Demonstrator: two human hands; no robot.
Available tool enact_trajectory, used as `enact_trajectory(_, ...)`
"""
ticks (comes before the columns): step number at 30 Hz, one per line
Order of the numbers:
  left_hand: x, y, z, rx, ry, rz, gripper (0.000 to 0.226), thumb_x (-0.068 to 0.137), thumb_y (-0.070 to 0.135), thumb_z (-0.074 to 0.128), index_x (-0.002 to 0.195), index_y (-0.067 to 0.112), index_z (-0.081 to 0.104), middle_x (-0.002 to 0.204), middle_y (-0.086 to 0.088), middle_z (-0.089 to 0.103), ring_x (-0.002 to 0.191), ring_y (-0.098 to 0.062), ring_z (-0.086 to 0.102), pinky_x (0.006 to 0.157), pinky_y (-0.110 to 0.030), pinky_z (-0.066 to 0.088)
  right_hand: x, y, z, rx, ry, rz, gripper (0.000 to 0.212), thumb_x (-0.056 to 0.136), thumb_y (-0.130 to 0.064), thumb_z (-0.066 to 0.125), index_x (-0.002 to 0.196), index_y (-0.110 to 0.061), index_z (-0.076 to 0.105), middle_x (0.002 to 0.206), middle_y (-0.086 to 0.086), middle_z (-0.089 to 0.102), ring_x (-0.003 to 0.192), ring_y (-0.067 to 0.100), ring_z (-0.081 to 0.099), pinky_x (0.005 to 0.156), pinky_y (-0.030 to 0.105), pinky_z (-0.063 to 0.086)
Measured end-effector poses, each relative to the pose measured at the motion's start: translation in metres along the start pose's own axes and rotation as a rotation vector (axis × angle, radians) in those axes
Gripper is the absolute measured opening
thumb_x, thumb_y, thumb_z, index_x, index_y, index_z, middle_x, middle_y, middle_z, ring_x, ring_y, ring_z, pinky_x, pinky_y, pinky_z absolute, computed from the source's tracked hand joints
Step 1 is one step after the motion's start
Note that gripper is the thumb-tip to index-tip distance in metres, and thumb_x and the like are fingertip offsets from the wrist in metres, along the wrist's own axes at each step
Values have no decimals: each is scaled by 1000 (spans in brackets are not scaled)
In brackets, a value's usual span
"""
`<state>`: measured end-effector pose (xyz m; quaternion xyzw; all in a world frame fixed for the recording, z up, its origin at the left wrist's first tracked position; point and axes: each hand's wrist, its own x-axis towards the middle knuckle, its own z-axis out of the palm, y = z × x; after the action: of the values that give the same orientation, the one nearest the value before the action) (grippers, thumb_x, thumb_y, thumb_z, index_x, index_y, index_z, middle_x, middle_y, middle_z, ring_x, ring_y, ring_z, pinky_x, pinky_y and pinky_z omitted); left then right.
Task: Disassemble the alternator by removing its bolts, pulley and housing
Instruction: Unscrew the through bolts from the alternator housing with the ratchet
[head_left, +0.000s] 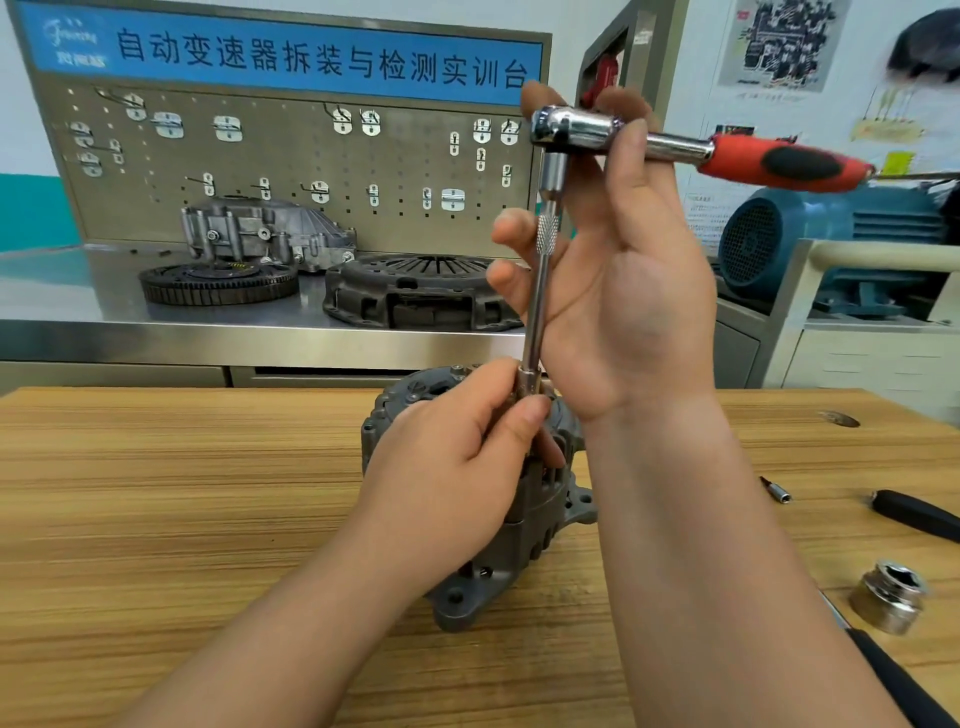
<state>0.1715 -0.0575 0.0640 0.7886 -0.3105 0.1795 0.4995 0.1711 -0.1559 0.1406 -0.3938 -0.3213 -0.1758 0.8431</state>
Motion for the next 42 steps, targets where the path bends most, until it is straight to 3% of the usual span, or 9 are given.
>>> enact_trajectory(5,-1,-1,2,18,41,-27,22,89,39,44,89,23,59,77,25,68,69,-12,64,68,-50,52,-1,3,1,-423,27,-293,14,103,-14,38,100,-20,50,105,2,58,61,18,62,50,27,50)
enact_trajectory(9,-1,-1,3,-61,39,-66,30,86,42,45,102,23,61,90,22,71,86,-20,68,79,-53,54,-1,7,-1,-773,19,-589,10,99,-5,45,103,-13,49,94,3,56,67,14,58,55,34,52)
enact_trajectory(17,-1,-1,0,23,46,32,19,90,43,38,92,33,54,74,30,62,69,-4,57,68,-43,50,0,3,3,-145,-22,-79,18,104,-23,31,103,-24,49,133,9,56,55,17,62,49,24,48)
enact_trajectory(22,-2,0,0,19,40,-4,24,92,40,42,85,24,58,75,21,67,68,-12,61,68,-49,52,0,2,0,-56,-44,-21,19,104,-25,32,103,-24,51,134,9,57,57,17,62,50,25,47)
enact_trajectory(27,-2,0,3,-26,53,-67,20,95,44,43,96,32,59,87,25,70,79,-18,67,73,-53,55,0,4,-1,-704,13,-537,9,99,-6,45,103,-12,50,92,0,56,63,18,56,54,40,54)
enact_trajectory(29,-1,-1,3,-32,51,-66,23,89,46,43,98,33,60,90,27,70,83,-17,68,76,-53,55,-1,7,-1,-810,1,-636,9,98,-3,46,103,-10,50,89,1,55,66,25,55,53,43,51)
enact_trajectory(33,-1,-2,2,-48,45,-19,28,88,48,40,98,31,60,88,19,70,80,-17,65,75,-53,53,-3,6,4,-517,31,-354,12,101,-16,40,101,-22,51,109,6,59,60,21,63,51,25,50)
enact_trajectory(39,-1,-1,-1,23,33,-7,16,91,41,42,88,32,54,75,21,65,71,-8,59,70,-48,50,0,2,2,-70,-18,-64,22,102,-32,32,98,-23,52,117,5,62,56,19,62,51,26,49)
enact_trajectory(42,0,1,-1,10,28,-46,24,95,42,42,81,28,55,73,15,68,68,-10,61,70,-49,50,1,1,1,-69,4,-60,20,102,-29,34,99,-22,52,113,6,64,58,18,61,51,26,49)
